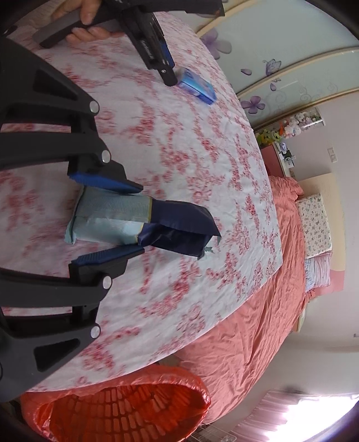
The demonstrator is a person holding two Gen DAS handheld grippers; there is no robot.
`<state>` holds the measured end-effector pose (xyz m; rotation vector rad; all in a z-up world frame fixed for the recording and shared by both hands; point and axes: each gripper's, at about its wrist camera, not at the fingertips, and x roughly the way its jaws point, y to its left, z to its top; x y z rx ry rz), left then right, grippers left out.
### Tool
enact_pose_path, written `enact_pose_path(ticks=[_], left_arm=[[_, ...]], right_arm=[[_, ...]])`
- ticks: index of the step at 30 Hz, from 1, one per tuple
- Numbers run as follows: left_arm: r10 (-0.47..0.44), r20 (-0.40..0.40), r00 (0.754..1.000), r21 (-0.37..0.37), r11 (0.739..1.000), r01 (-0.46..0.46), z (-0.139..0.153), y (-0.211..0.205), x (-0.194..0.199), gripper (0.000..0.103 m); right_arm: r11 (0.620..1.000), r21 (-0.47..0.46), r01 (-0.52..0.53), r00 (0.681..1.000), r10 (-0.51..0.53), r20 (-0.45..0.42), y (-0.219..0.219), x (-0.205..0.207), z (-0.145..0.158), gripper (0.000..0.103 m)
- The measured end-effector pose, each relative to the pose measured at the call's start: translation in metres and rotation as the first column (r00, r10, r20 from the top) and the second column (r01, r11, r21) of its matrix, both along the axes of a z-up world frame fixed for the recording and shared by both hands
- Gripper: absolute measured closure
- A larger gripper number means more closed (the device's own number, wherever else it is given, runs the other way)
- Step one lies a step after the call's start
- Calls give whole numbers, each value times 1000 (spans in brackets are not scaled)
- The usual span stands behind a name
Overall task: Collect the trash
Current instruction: 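Grasp the blue tissue pack with the left tool while the right tool holds the sock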
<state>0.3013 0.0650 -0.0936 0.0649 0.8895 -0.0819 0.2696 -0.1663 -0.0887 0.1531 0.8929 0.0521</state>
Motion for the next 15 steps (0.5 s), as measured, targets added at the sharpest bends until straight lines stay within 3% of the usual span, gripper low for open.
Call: enact_pose_path(ticks=[2,4,6,9,12,15], left_arm=[[12,8,1000,31,999,-12,1,-4,-1,63],[77,21,997,36,996,-78,5,1,4,54],[132,42,990,-26,991,-131,14,11,13,20],[136,60,989,-35,990,-134,19,11,28,15],[141,29,990,12,990,-142,12,5,48,15],[164,-16,986,11,986,-164,1,6,69,19]], right_arm=[[1000,-3,-2,1000,2,2,-1,-6,0,65],[1000,3,6,1000,-6,-4,-2,-8,0,65],[1000,15,14,1000,-14,-11,-6,-9,0,65],[1000,18,16,1000,-15,-10,-7,-8,0,65],[1000,21,17,1000,-17,-10,-7,-2,0,65],[1000,25,19,1000,-19,-9,-7,4,0,65]])
